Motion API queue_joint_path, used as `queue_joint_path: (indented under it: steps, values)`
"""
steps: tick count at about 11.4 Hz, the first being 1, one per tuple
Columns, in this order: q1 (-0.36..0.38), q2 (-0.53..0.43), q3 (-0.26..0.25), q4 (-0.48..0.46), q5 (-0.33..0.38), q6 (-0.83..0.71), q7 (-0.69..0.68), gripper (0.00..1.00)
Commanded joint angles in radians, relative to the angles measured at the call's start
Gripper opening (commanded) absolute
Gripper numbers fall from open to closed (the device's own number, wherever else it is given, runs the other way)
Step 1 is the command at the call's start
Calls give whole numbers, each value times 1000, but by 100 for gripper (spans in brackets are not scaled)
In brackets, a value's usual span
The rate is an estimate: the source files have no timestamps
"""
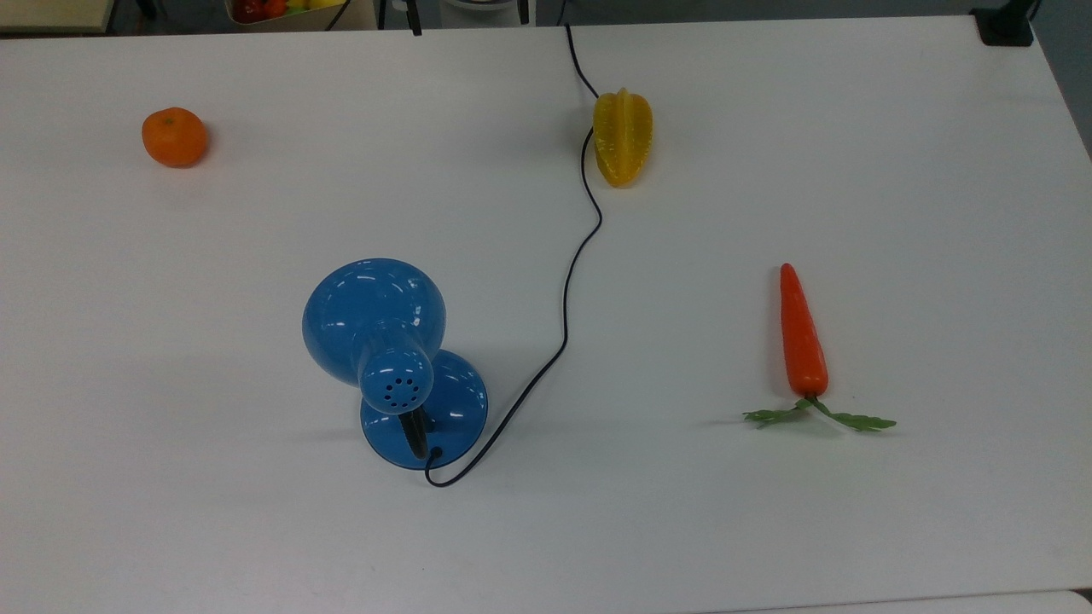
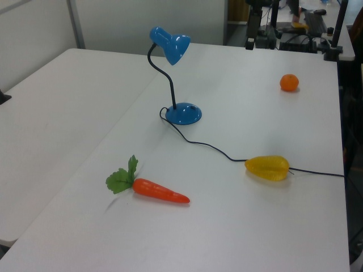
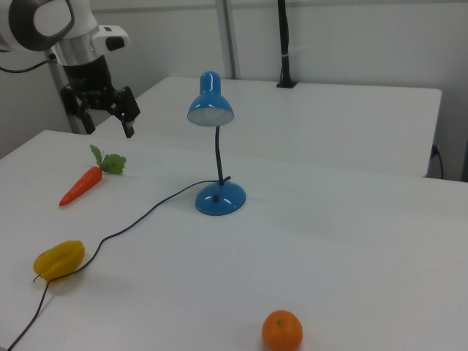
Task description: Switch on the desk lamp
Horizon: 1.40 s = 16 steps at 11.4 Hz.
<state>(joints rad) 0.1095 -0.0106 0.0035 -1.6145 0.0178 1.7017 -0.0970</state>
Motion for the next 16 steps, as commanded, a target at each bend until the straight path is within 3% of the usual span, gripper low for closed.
queue_joint_path:
  steps: [1,12,14,16]
  values:
    - [21,-11,-16,-19,1,24,16,100]
    - [19,-11,-19,-19,4,27,-3,100]
    - [19,-9,-19,-19,4,27,-3,95]
    - [19,-8,-19,-21,4,44,-42,71]
